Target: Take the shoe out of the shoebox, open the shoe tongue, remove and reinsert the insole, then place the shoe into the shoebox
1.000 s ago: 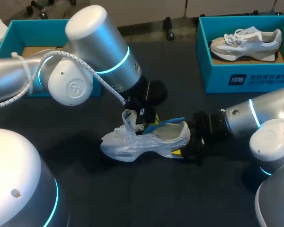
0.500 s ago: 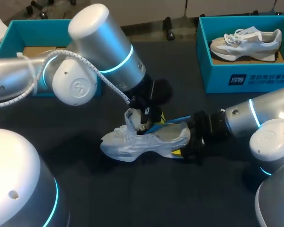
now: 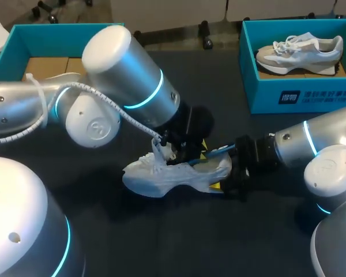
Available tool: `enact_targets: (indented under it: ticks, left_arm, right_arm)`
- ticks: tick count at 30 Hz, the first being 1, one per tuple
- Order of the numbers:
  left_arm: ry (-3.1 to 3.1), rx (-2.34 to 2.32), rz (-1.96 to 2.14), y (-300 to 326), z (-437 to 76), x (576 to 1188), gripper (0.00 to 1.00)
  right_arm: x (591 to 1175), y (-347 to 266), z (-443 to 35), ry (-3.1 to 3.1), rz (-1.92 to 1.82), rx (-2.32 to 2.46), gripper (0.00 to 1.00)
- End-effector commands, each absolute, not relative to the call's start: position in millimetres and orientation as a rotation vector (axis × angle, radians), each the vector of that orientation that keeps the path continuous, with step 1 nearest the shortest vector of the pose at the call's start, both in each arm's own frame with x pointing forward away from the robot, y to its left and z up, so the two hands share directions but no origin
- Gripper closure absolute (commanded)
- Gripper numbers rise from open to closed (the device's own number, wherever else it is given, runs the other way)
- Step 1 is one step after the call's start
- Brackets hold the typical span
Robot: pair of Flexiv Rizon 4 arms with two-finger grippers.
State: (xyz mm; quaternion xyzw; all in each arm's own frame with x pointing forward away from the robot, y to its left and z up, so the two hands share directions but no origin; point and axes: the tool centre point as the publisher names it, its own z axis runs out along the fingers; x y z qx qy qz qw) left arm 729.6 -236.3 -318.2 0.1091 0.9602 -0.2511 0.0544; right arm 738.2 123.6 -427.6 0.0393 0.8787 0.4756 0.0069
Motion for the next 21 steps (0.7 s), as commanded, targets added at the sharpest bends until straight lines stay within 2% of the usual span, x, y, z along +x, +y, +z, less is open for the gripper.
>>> enact_targets:
  ticks: [1,14,21]
  left_arm:
    - [2.877,0.296,-0.796,-233,-318,725,0.68]
    - [2.847,0.215,-0.884,-236,-322,721,0.53]
    - [2.813,0.167,-0.902,-243,-327,723,0.55]
  right_arm:
    - [738,124,-429,2.75,1.482,0.124,1.0]
    - [738,124,-429,2.75,1.482,0.124,1.0]
    - [738,124,-429,2.75,1.482,0.124,1.0]
